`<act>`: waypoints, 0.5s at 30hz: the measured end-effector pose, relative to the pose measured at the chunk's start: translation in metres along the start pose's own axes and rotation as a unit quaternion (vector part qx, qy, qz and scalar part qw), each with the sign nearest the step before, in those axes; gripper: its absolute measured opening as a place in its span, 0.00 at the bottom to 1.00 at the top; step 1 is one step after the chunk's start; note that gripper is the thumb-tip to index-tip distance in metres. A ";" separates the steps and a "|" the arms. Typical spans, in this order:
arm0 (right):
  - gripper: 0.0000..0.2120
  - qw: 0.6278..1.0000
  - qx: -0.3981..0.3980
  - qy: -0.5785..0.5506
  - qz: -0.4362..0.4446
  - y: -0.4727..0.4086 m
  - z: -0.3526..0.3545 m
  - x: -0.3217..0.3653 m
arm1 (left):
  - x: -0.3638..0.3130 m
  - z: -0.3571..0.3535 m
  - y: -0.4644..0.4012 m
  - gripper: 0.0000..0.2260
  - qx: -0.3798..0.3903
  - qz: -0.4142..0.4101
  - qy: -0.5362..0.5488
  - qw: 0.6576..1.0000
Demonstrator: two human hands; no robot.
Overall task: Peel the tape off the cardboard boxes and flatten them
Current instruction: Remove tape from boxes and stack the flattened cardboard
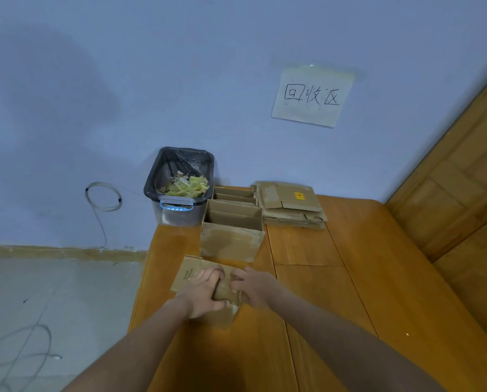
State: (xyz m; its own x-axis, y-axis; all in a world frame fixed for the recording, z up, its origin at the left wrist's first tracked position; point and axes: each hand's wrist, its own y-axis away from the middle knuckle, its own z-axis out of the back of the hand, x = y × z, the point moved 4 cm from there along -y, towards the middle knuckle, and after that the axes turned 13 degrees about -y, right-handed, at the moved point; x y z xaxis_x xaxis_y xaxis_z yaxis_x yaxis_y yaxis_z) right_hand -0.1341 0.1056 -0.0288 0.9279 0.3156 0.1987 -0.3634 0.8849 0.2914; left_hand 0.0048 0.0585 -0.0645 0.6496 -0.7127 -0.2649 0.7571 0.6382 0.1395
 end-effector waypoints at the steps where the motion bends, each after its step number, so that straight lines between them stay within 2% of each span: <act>1: 0.13 1.000 -0.004 -0.016 -0.012 0.001 0.000 -0.003 | 0.000 0.001 -0.001 0.28 -0.004 0.001 -0.001 1.000; 5: 0.12 0.991 -0.060 -0.103 -0.053 -0.001 -0.001 -0.006 | 0.001 0.000 -0.004 0.28 -0.004 0.004 0.011 1.000; 8: 0.17 0.984 -0.090 -0.138 -0.062 -0.005 -0.006 -0.006 | 0.003 -0.001 -0.003 0.29 -0.007 0.005 0.025 1.000; 15: 0.18 0.988 -0.125 -0.080 -0.042 -0.009 -0.010 -0.003 | 0.004 -0.003 0.000 0.30 -0.014 0.007 0.039 0.999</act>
State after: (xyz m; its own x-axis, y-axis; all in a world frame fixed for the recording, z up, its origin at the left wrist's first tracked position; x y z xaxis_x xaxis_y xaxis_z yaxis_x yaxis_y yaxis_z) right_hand -0.1326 0.0999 -0.0416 0.9217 0.1964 0.3346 -0.2344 0.9691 0.0768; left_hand 0.0070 0.0568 -0.0686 0.6520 -0.6797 -0.3361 0.7450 0.6567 0.1173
